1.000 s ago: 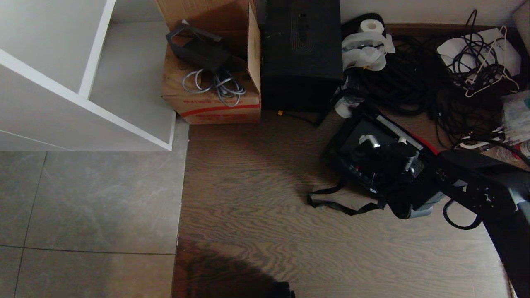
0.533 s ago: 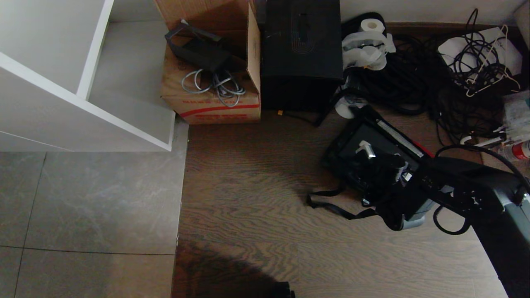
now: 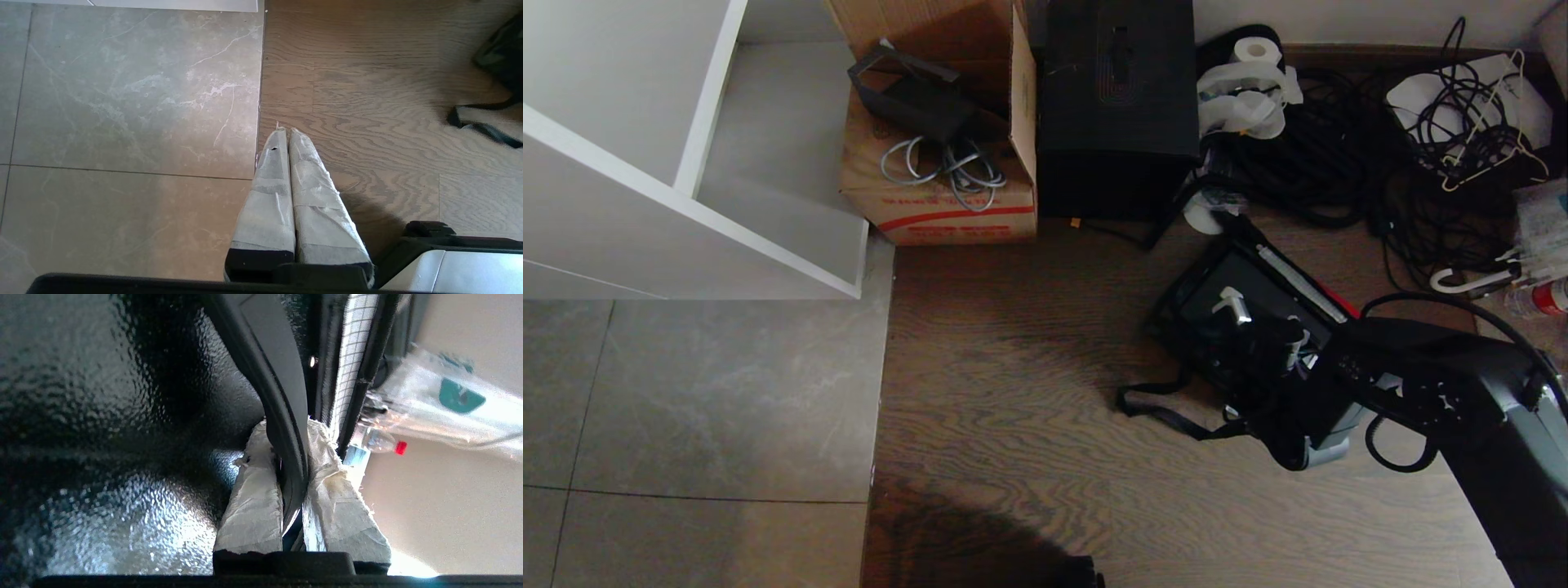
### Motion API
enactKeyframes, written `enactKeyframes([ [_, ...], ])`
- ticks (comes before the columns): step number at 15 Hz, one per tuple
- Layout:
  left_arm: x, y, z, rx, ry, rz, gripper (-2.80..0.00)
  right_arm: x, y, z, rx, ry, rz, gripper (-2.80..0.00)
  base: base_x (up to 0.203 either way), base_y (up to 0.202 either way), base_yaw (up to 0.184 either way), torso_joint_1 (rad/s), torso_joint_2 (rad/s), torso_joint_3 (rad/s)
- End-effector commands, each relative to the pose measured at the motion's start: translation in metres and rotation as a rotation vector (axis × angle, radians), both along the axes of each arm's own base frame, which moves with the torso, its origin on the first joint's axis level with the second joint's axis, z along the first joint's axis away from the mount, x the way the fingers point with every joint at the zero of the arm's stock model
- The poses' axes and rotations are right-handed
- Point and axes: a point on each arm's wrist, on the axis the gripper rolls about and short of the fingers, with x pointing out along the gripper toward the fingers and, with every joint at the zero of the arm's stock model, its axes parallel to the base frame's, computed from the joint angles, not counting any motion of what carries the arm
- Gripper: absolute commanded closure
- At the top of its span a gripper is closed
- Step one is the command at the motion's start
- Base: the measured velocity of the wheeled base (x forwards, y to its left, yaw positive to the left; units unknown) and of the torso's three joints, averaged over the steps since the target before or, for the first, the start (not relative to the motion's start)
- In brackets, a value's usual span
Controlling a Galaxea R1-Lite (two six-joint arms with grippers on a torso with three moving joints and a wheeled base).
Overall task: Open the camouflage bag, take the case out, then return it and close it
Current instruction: Grip the handle
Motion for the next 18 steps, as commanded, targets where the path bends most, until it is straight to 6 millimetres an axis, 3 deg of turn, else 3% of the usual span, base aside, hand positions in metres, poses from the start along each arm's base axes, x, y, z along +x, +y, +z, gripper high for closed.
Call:
enactKeyframes([
  [1, 0.000, 0.000, 0.000, 0.000, 0.001, 0.000, 0.00, -0.004, 0.002, -0.002, -0.013, 0.024, 0.007, 0.00, 0.000, 0.000, 0.000, 0.000, 0.00, 0.000],
  [5, 0.000, 0.000, 0.000, 0.000, 0.001, 0.000, 0.00, -0.005, 0.002, -0.005, -0.021, 0.036, 0.007, 0.00, 0.000, 0.000, 0.000, 0.000, 0.00, 0.000],
  [6, 0.000, 0.000, 0.000, 0.000, 0.001, 0.000, 0.00, -0.006, 0.002, -0.007, -0.027, 0.047, 0.007, -2.80, 0.000, 0.000, 0.000, 0.000, 0.00, 0.000],
  [9, 0.000, 0.000, 0.000, 0.000, 0.001, 0.000, 0.00, -0.007, 0.009, -0.011, -0.037, 0.047, -0.048, -2.80, 0.000, 0.000, 0.000, 0.000, 0.00, 0.000],
  [12, 0.000, 0.000, 0.000, 0.000, 0.001, 0.000, 0.00, 0.002, 0.009, -0.002, -0.027, 0.005, -0.090, -2.80, 0.000, 0.000, 0.000, 0.000, 0.00, 0.000],
  [18, 0.000, 0.000, 0.000, 0.000, 0.001, 0.000, 0.00, 0.020, -0.019, 0.022, -0.037, -0.029, -0.185, -2.80, 0.000, 0.000, 0.000, 0.000, 0.00, 0.000],
])
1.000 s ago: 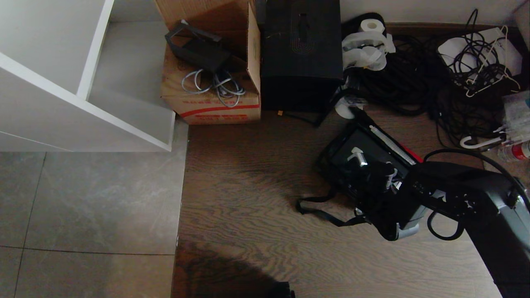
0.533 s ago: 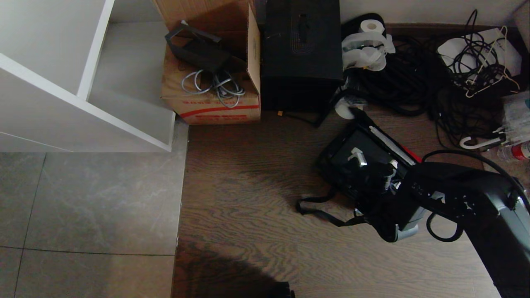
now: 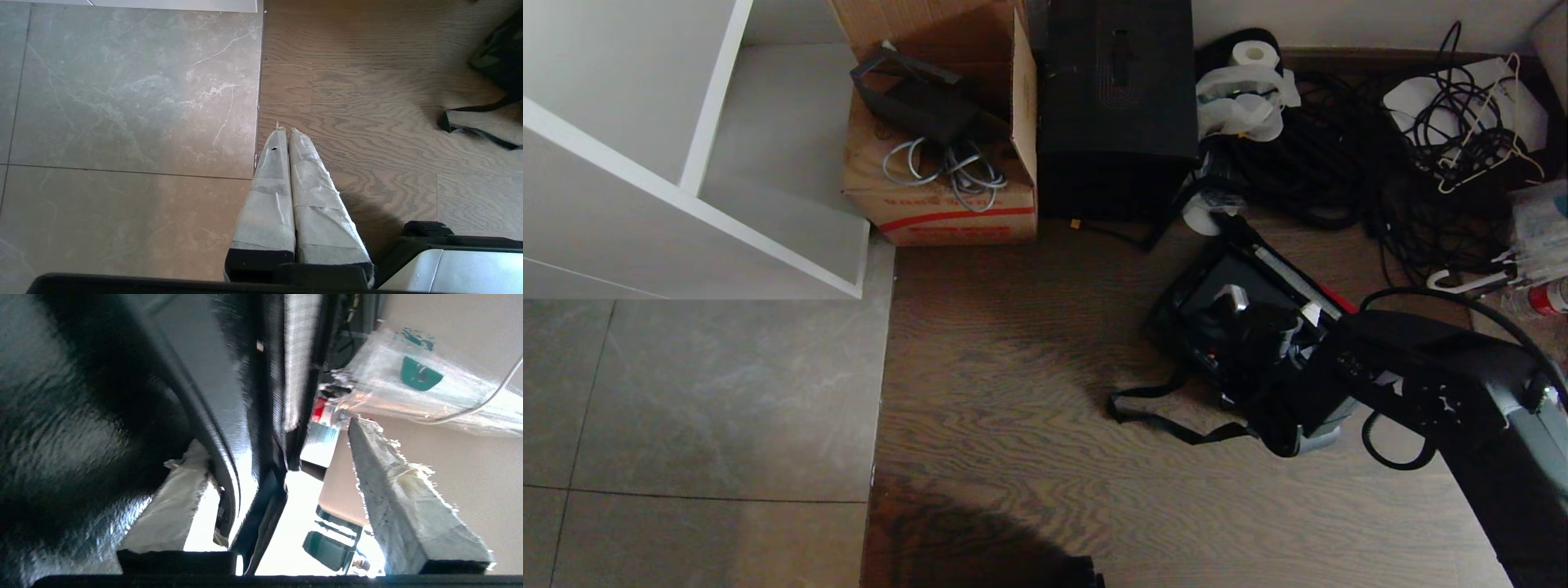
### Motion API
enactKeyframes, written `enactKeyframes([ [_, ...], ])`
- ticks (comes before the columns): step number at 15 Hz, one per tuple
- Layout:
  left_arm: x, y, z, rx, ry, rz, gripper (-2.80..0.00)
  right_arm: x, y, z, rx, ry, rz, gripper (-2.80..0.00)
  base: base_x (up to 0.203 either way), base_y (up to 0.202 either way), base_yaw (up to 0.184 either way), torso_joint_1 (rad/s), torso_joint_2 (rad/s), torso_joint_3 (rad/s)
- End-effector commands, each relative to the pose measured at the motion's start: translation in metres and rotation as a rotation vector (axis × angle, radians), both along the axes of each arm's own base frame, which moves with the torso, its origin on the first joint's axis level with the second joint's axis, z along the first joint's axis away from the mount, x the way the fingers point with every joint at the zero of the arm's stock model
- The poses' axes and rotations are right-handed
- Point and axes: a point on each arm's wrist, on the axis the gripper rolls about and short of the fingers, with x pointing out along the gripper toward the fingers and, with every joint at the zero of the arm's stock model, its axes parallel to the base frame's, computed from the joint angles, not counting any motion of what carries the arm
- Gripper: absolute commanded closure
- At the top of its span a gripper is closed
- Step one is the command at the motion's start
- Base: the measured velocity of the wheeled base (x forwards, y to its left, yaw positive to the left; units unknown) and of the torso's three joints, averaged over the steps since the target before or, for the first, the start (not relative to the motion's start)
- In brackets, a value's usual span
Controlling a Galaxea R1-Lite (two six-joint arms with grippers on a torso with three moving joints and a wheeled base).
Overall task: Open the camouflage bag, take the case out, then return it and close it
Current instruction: Grip the handle
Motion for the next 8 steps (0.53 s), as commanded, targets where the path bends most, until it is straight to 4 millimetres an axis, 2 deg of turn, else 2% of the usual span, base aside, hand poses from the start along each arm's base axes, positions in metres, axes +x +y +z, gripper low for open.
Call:
enactKeyframes([
  [1, 0.000, 0.000, 0.000, 0.000, 0.001, 0.000, 0.00, 0.006, -0.012, 0.010, -0.008, -0.015, -0.032, -2.80, 0.000, 0.000, 0.000, 0.000, 0.00, 0.000],
  [8, 0.000, 0.000, 0.000, 0.000, 0.001, 0.000, 0.00, 0.005, -0.016, -0.007, -0.023, 0.038, -0.038, -2.80, 0.000, 0.000, 0.000, 0.000, 0.00, 0.000],
])
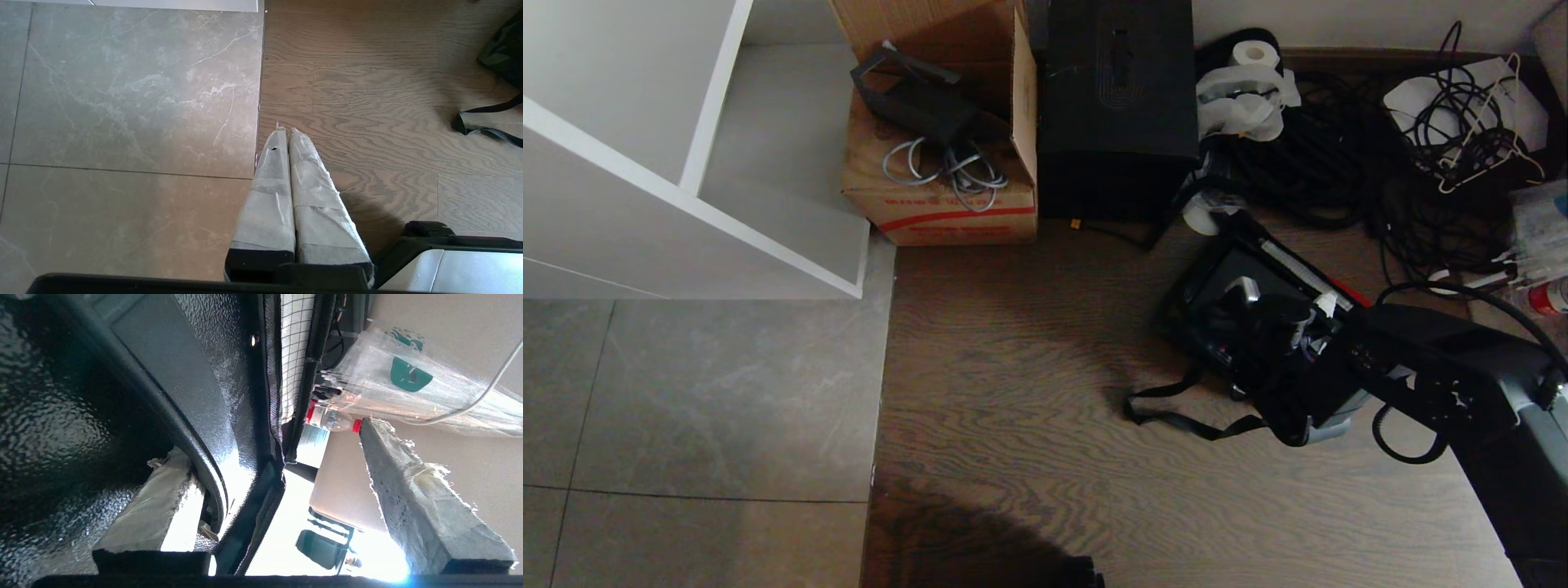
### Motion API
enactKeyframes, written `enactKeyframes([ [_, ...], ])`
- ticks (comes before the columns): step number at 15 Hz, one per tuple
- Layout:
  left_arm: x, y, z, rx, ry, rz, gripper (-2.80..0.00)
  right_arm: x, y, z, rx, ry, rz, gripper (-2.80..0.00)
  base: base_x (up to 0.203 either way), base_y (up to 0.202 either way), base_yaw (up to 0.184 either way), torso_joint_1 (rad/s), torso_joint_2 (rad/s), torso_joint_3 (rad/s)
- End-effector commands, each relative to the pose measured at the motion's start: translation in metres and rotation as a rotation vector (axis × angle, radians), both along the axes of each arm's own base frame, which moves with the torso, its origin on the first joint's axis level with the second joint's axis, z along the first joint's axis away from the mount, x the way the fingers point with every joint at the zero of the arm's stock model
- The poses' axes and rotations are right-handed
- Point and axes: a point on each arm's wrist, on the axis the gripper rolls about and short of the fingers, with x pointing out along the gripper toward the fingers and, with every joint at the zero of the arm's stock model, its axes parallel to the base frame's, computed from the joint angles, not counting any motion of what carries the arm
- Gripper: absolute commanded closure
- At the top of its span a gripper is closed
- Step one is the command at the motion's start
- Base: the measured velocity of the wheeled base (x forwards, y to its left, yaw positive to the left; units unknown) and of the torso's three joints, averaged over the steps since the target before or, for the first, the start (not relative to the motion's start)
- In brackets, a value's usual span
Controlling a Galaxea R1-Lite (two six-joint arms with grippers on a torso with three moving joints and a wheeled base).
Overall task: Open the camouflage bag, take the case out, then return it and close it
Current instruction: Grip the handle
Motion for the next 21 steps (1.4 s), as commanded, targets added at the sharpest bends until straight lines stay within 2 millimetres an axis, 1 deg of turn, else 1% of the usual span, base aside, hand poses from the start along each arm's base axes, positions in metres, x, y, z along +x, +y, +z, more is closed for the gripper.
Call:
enactKeyframes([
  [1, 0.000, 0.000, 0.000, -0.001, 0.001, 0.000, 0.00, 0.001, 0.000, -0.005, -0.008, 0.012, -0.008, -2.80, 0.000, 0.000, 0.000, 0.000, 0.00, 0.000],
  [3, 0.000, 0.000, 0.000, -0.001, 0.001, 0.000, 0.00, 0.001, -0.005, -0.007, -0.018, 0.030, -0.013, -2.80, 0.000, 0.000, 0.000, 0.000, 0.00, 0.000],
  [4, 0.000, 0.000, 0.000, -0.001, 0.001, 0.000, 0.00, 0.000, -0.005, -0.008, -0.021, 0.038, -0.012, 0.00, 0.000, 0.000, 0.000, 0.000, 0.00, 0.000],
  [5, 0.000, 0.000, 0.000, -0.001, 0.001, 0.000, 0.00, 0.000, -0.004, -0.012, -0.020, 0.042, -0.011, 0.00, 0.000, 0.000, 0.000, 0.000, 0.00, 0.000],
  [8, 0.000, 0.000, 0.000, -0.001, 0.001, 0.000, 0.00, 0.000, -0.004, -0.013, -0.020, 0.042, -0.011, 0.00, 0.000, 0.000, 0.000, 0.000, 0.00, 0.000],
  [11, 0.000, 0.000, 0.000, -0.001, 0.001, 0.000, 0.00, 0.000, -0.003, -0.018, -0.020, 0.051, -0.009, 0.00, 0.000, 0.000, 0.000, 0.000, 0.00, 0.000],
  [13, 0.000, 0.000, 0.000, -0.001, 0.001, 0.000, 0.00, -0.003, 0.002, -0.021, -0.020, 0.055, 0.000, 0.00, 0.000, 0.000, 0.000, 0.000, 0.00, 0.000],
  [15, 0.000, 0.000, 0.000, -0.001, 0.001, 0.000, 0.00, -0.013, 0.011, -0.025, -0.024, 0.087, 0.019, 0.00, 0.000, 0.000, 0.000, 0.000, 0.00, 0.000],
  [16, 0.000, 0.000, 0.000, -0.001, 0.001, 0.000, 0.00, -0.020, 0.019, -0.028, -0.019, 0.101, 0.037, 0.00, 0.000, 0.000, 0.000, 0.000, 0.00, 0.000],
  [17, 0.000, 0.000, 0.000, -0.001, 0.001, 0.000, 0.00, -0.028, 0.029, -0.026, -0.009, 0.100, 0.047, 0.00, 0.000, 0.000, 0.000, 0.000, 0.00, 0.000],
  [19, 0.000, 0.000, 0.000, -0.001, 0.001, 0.000, 0.00, -0.044, 0.042, -0.022, -0.006, 0.117, 0.054, 0.00, 0.000, 0.000, 0.000, 0.000, 0.00, 0.000],
  [21, 0.000, 0.000, 0.000, -0.001, 0.001, 0.000, 0.00, -0.050, 0.050, -0.021, -0.002, 0.121, 0.071, 0.00, 0.000, 0.000, 0.000, 0.000, 0.00, 0.000],
])
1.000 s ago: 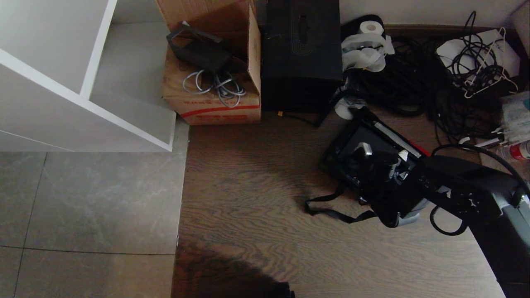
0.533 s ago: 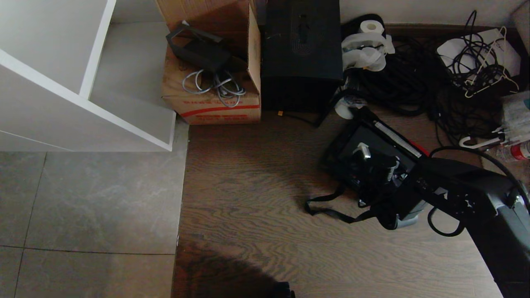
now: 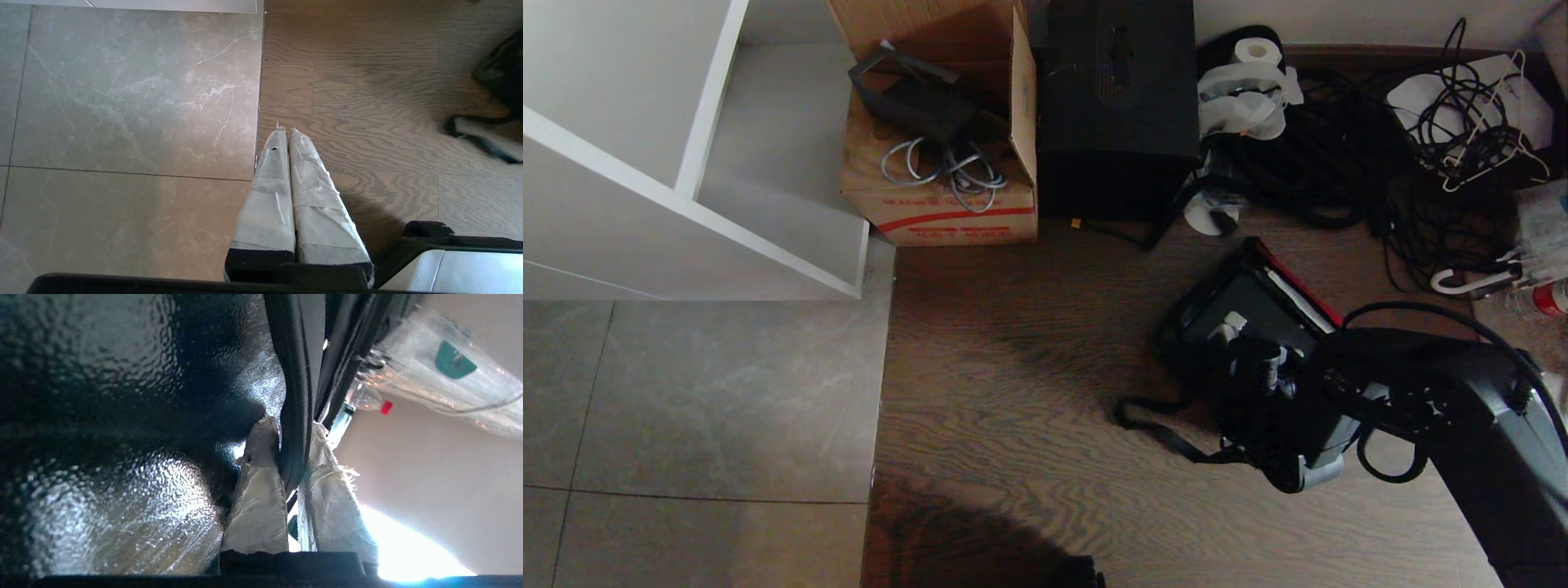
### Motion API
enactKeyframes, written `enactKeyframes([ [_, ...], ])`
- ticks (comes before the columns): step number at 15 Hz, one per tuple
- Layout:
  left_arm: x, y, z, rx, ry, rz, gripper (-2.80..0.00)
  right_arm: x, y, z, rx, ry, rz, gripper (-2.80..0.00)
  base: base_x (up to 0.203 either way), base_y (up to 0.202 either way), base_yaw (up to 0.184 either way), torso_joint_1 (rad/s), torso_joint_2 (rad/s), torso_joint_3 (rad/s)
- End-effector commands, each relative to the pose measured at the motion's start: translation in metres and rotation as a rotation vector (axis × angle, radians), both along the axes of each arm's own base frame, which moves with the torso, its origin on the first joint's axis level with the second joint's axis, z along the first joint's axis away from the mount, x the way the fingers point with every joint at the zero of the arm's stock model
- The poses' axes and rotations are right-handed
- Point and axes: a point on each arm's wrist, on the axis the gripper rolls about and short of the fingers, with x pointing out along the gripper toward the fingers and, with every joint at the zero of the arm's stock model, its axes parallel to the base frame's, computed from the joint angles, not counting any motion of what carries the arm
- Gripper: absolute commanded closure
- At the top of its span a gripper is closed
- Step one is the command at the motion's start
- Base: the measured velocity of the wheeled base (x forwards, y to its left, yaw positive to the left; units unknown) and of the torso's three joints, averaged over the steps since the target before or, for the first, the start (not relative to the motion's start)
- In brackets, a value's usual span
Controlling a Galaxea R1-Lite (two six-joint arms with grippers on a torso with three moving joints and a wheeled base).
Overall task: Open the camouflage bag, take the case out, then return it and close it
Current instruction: Grip the handle, then lift the black box
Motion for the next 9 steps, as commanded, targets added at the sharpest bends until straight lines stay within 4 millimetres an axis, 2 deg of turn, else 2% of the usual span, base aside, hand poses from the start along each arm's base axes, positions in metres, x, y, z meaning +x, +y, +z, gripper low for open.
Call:
enactKeyframes([
  [1, 0.000, 0.000, 0.000, 0.000, 0.001, 0.000, 0.00, -0.002, 0.006, 0.006, 0.004, -0.017, 0.018, 0.00, 0.000, 0.000, 0.000, 0.000, 0.00, 0.000],
  [4, 0.000, 0.000, 0.000, 0.000, 0.001, 0.000, 0.00, 0.005, 0.002, 0.002, 0.000, -0.014, 0.003, 0.00, 0.000, 0.000, 0.000, 0.000, 0.00, 0.000],
  [5, 0.000, 0.000, 0.000, 0.000, 0.001, 0.000, 0.00, 0.008, -0.002, 0.006, 0.001, -0.016, -0.005, -2.80, 0.000, 0.000, 0.000, 0.000, 0.00, 0.000],
  [8, 0.000, 0.000, 0.000, 0.000, 0.001, 0.000, 0.00, 0.011, -0.005, 0.010, 0.006, -0.019, -0.015, -2.80, 0.000, 0.000, 0.000, 0.000, 0.00, 0.000],
  [9, 0.000, 0.000, 0.000, 0.000, 0.001, 0.000, 0.00, 0.013, -0.006, 0.018, 0.013, -0.044, -0.021, -2.80, 0.000, 0.000, 0.000, 0.000, 0.00, 0.000],
])
